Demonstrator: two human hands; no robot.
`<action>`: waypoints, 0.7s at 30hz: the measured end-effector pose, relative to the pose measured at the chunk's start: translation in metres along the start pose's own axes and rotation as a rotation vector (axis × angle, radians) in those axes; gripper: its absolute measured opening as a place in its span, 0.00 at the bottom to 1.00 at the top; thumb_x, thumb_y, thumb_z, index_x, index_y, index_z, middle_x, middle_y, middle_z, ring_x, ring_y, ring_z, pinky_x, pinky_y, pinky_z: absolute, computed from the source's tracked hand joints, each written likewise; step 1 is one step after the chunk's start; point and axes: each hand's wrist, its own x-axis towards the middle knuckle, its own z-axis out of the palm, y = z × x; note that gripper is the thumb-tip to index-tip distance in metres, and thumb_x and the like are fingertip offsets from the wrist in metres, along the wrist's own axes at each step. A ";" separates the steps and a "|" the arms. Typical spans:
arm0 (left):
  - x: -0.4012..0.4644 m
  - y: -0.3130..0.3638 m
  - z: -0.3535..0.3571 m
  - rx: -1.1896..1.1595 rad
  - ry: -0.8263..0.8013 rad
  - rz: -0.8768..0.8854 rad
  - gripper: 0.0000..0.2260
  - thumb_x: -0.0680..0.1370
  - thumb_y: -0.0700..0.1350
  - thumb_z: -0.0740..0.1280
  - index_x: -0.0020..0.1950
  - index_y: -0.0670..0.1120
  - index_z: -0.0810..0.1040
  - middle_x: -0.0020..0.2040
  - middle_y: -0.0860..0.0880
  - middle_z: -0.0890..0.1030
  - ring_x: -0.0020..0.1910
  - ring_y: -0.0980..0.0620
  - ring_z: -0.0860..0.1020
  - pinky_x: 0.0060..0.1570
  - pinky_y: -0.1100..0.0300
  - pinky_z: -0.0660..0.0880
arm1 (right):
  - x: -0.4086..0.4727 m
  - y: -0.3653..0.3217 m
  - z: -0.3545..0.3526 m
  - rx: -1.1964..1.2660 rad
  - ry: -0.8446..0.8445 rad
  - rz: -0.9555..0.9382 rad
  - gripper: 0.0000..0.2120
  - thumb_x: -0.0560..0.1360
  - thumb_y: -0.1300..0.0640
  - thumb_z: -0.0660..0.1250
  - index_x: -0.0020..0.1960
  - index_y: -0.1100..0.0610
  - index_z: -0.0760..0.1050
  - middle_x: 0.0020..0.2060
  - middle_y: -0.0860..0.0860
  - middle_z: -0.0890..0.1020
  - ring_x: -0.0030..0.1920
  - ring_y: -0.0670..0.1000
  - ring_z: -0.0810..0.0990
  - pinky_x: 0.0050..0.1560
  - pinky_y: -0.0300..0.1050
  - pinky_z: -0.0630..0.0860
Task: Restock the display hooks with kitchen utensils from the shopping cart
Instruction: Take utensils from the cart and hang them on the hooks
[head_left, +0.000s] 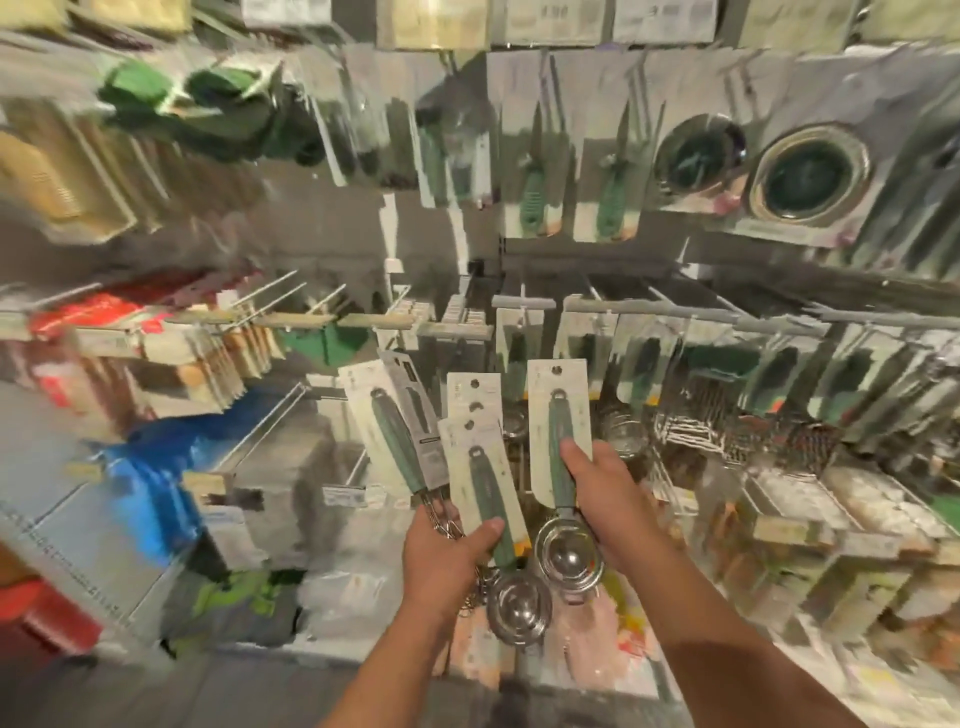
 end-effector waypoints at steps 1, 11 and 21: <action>0.004 0.002 0.002 -0.017 0.024 -0.003 0.21 0.70 0.40 0.82 0.54 0.42 0.74 0.53 0.43 0.83 0.46 0.50 0.82 0.36 0.64 0.76 | 0.004 -0.009 0.003 -0.007 -0.013 -0.010 0.26 0.77 0.34 0.62 0.70 0.46 0.73 0.62 0.46 0.82 0.61 0.53 0.81 0.66 0.61 0.76; 0.028 0.027 0.016 -0.044 0.167 0.032 0.21 0.69 0.45 0.83 0.50 0.51 0.72 0.52 0.48 0.80 0.48 0.53 0.78 0.42 0.58 0.73 | 0.058 -0.045 0.010 -0.099 -0.121 -0.098 0.27 0.85 0.44 0.58 0.81 0.53 0.61 0.78 0.51 0.67 0.76 0.56 0.67 0.71 0.54 0.66; 0.034 0.041 0.020 -0.021 0.264 0.036 0.23 0.67 0.47 0.85 0.52 0.47 0.74 0.53 0.43 0.84 0.51 0.43 0.83 0.53 0.45 0.80 | 0.072 -0.037 0.029 -0.156 -0.026 -0.141 0.19 0.86 0.47 0.58 0.71 0.57 0.69 0.60 0.51 0.78 0.47 0.47 0.77 0.46 0.44 0.69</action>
